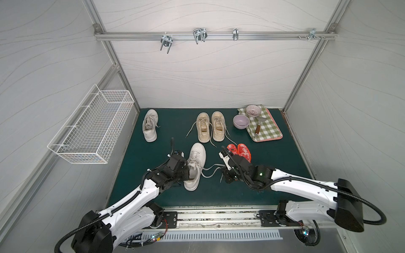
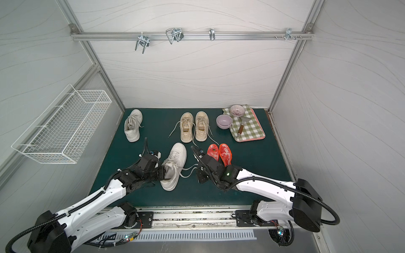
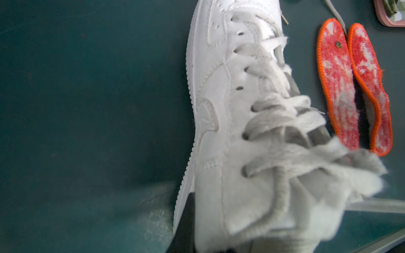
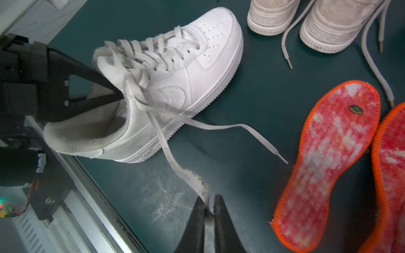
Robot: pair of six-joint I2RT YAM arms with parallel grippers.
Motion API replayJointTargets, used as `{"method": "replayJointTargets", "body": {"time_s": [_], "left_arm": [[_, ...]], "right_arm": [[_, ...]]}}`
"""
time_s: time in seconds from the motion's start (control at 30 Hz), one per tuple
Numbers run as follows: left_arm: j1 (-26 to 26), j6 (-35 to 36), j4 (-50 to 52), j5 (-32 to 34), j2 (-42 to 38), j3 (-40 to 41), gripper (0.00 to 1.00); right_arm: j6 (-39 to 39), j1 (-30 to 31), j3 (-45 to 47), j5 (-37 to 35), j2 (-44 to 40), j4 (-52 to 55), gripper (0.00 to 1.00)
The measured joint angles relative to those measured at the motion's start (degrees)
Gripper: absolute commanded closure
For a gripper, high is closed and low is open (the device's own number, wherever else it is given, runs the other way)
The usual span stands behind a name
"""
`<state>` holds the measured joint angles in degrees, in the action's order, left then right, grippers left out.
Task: Remove the insole from the shoe
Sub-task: Untie the shoelace on the shoe.
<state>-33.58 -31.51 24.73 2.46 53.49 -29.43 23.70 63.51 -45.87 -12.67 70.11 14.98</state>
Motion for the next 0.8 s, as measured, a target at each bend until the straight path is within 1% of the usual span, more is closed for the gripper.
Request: {"method": "replayJointTargets", "body": {"time_s": [0.03, 0.1, 0.2, 0.33, 0.43, 0.6, 0.8], "left_arm": [[-0.68, 0.20, -0.15, 0.00, 0.00, 0.00, 1.00], [-2.43, 0.74, -0.26, 0.17, 0.00, 0.00, 1.00], [-6.08, 1.60, -0.26, 1.57, 0.46, -0.04, 1.00], [-9.66, 2.75, -0.17, 2.73, 2.67, -1.40, 1.00], [-11.21, 3.48, -0.24, 3.15, 4.42, -2.64, 1.00], [-12.00, 4.79, -0.74, 3.04, 5.29, -2.93, 1.00], [-12.55, 5.60, -0.76, 2.71, 5.49, -3.43, 1.00]], "right_arm": [[-0.44, 0.15, -0.42, -0.20, 0.33, -0.11, 0.52], [-0.87, 0.31, -1.22, -0.70, 0.46, -0.13, 0.46], [-1.75, 0.50, -3.04, -1.75, 0.46, 0.00, 0.42], [-3.23, 1.27, -5.99, -2.29, 1.25, -0.22, 0.42], [-4.28, 2.58, -7.87, -2.45, 3.39, -0.52, 0.43], [-5.57, 4.09, -10.05, -2.38, 7.89, -0.87, 0.45], [-6.71, 4.61, -12.70, -2.25, 11.82, -0.79, 0.49]]}}
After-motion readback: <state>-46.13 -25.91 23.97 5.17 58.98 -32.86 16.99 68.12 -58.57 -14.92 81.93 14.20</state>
